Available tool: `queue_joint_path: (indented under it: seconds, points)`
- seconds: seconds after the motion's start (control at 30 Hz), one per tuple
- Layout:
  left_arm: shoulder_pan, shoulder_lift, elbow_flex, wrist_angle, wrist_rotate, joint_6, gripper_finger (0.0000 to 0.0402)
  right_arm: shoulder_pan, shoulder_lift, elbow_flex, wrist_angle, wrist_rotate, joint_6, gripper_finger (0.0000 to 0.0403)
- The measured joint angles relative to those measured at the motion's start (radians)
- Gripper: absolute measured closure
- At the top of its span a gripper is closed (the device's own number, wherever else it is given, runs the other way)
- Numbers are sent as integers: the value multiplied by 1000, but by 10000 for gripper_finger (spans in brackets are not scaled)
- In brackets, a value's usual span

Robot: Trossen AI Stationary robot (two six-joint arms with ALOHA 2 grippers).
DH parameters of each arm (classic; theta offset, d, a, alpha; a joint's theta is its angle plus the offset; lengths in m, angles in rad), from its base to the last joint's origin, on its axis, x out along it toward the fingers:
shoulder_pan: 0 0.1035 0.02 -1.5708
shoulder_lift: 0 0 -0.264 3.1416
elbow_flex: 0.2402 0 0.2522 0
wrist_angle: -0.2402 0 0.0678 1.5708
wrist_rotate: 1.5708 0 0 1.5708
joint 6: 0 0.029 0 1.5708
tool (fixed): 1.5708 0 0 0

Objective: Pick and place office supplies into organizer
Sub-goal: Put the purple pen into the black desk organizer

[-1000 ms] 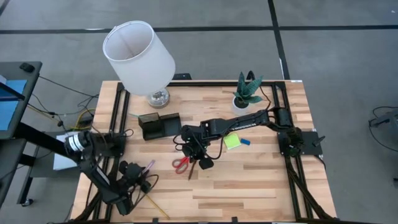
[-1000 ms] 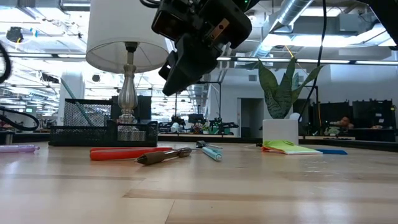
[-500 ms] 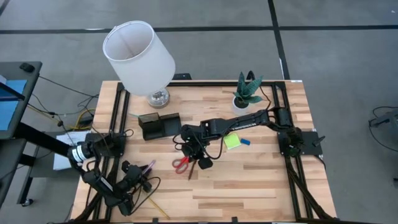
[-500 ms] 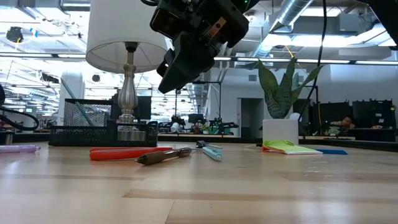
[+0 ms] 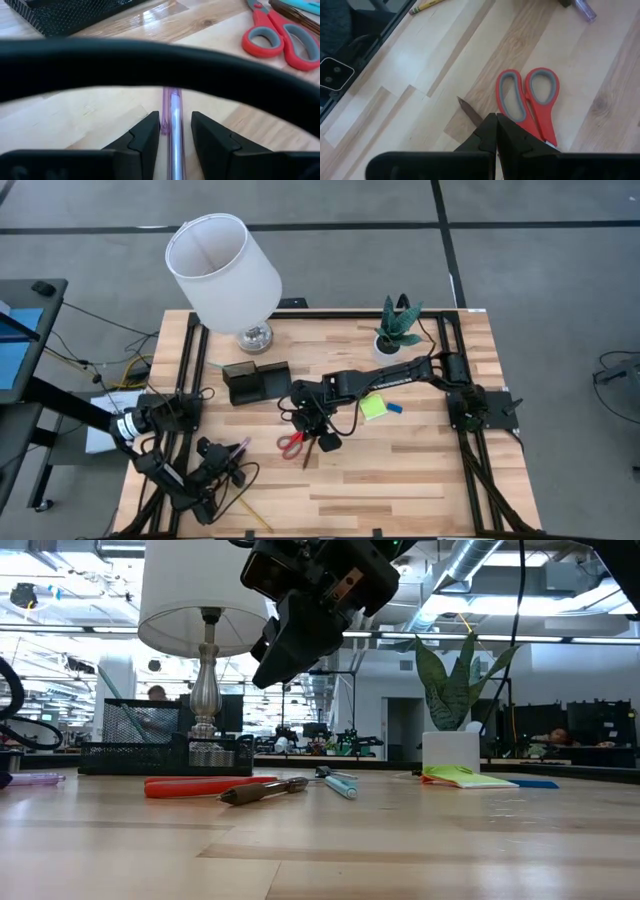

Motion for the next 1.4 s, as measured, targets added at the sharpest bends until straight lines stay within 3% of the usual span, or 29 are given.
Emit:
queue_joint_path:
  seconds: [0.3,0.53,0.9,1.0,1.17,1.4]
  points:
    - [17,4,5,-55,-22,11,290,-30,0,0,5,0,0,401]
    - [-5,53,-18,15,-86,16,290,-26,0,0,7,0,-1,401]
    - [-19,88,22,-36,-31,9,292,1,0,0,32,0,0,401]
    - [-21,88,16,-21,-34,20,312,7,0,0,63,0,9,401]
    - [-21,88,7,3,-64,37,379,18,0,0,80,-1,39,401]
    - [21,56,22,-15,-125,41,380,40,0,0,86,0,69,401]
